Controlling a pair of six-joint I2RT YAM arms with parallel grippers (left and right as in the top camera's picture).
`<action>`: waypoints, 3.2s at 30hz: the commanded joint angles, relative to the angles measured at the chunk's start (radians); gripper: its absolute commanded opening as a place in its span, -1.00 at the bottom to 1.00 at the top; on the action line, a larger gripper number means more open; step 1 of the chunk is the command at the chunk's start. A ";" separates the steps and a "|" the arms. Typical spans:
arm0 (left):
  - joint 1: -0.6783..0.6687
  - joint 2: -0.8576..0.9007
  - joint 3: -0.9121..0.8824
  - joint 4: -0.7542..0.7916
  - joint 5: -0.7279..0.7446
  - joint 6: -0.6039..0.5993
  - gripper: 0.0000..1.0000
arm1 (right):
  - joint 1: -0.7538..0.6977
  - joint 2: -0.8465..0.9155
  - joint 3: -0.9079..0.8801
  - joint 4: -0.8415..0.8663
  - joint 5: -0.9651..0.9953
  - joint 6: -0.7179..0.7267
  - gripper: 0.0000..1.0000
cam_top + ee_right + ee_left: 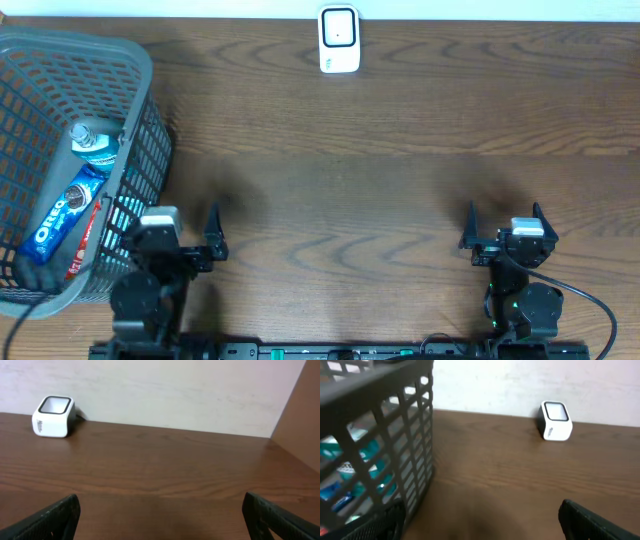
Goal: Scan the item barcode
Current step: 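Reach the left gripper into the basket and grasp the teal mouthwash bottle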
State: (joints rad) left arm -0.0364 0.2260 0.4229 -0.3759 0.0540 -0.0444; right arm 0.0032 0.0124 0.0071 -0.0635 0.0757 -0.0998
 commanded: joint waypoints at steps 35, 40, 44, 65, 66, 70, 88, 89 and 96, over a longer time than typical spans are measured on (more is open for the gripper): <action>0.176 1.213 1.613 -0.822 -0.115 -0.504 0.96 | 0.008 -0.006 -0.001 -0.004 0.009 -0.013 0.99; 0.346 1.305 1.630 -0.855 -0.114 -0.590 0.96 | 0.008 -0.006 -0.001 -0.004 0.009 -0.013 0.98; 0.424 1.376 1.630 -0.874 -0.115 -0.584 0.96 | 0.008 -0.006 -0.001 -0.004 0.009 -0.013 0.99; 0.477 1.705 1.623 -1.015 -0.119 -0.687 0.96 | 0.008 -0.006 -0.001 -0.004 0.009 -0.013 0.98; 0.476 1.719 1.623 -1.014 -0.119 -0.687 0.96 | 0.008 -0.006 -0.001 -0.004 0.009 -0.013 0.98; 0.476 1.765 1.623 -1.007 -0.118 -0.687 0.96 | 0.008 -0.006 -0.001 -0.004 0.009 -0.013 0.99; 0.476 1.890 1.590 -1.007 -0.089 -0.687 0.93 | 0.008 -0.006 -0.001 -0.004 0.009 -0.013 0.99; 0.476 1.892 1.590 -1.007 -0.088 -0.687 0.89 | 0.008 -0.006 -0.001 -0.004 0.009 -0.013 0.98; 0.475 1.892 1.540 -0.981 -0.088 -0.695 0.70 | 0.008 -0.006 -0.001 -0.004 0.009 -0.013 0.99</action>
State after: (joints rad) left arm 0.4366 2.1048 1.9965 -1.3647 -0.0303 -0.7330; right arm 0.0032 0.0120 0.0071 -0.0639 0.0792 -0.0998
